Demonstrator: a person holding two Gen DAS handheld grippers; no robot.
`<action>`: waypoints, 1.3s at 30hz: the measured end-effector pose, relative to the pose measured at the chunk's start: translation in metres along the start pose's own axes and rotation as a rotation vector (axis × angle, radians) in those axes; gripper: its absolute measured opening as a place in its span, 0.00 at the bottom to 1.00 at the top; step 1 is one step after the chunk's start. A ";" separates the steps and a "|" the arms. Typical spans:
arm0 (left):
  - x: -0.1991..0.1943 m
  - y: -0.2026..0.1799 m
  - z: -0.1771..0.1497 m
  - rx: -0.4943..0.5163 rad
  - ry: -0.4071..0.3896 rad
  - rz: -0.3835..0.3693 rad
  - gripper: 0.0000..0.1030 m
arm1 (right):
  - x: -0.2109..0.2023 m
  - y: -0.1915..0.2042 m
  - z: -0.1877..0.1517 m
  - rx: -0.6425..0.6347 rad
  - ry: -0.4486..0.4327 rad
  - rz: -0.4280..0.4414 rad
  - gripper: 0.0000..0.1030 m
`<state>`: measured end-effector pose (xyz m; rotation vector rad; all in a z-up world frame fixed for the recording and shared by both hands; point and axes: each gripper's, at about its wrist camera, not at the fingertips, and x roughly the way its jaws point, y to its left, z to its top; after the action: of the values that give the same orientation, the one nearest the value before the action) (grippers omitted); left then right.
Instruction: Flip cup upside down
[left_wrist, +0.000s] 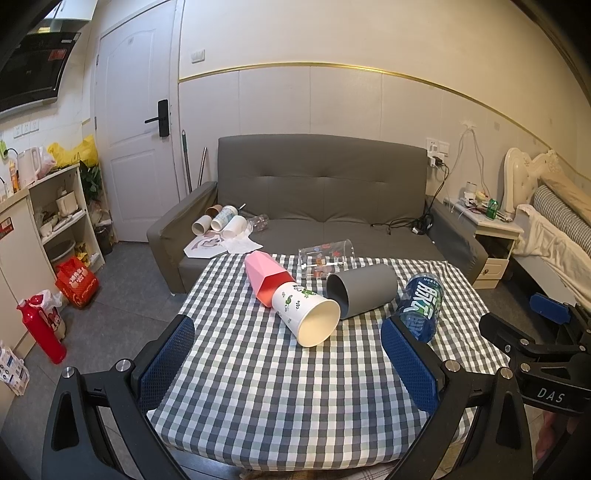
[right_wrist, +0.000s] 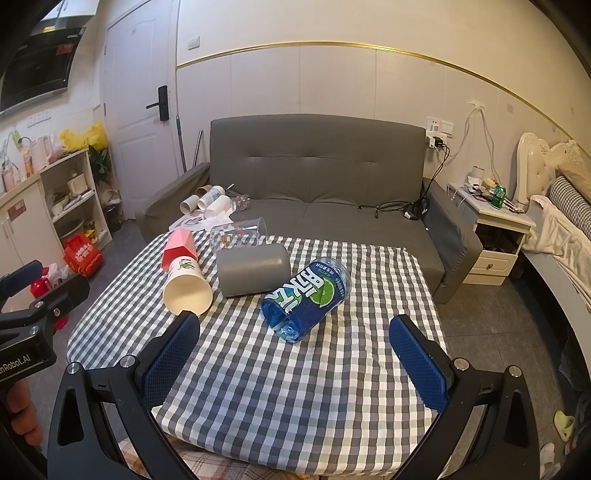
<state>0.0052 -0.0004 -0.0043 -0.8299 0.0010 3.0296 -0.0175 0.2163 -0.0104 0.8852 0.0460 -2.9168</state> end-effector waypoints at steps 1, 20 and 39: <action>0.000 0.001 0.000 -0.001 0.001 0.001 1.00 | 0.000 0.000 0.000 0.000 0.000 0.001 1.00; 0.057 0.047 0.033 -0.067 0.104 0.119 1.00 | 0.080 0.025 0.094 -0.451 0.146 0.170 1.00; 0.202 0.088 0.064 -0.102 0.235 0.207 1.00 | 0.317 0.116 0.125 -0.908 0.537 0.308 1.00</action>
<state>-0.2011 -0.0887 -0.0525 -1.2651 -0.0722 3.1196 -0.3375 0.0681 -0.0829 1.2557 1.0470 -1.9314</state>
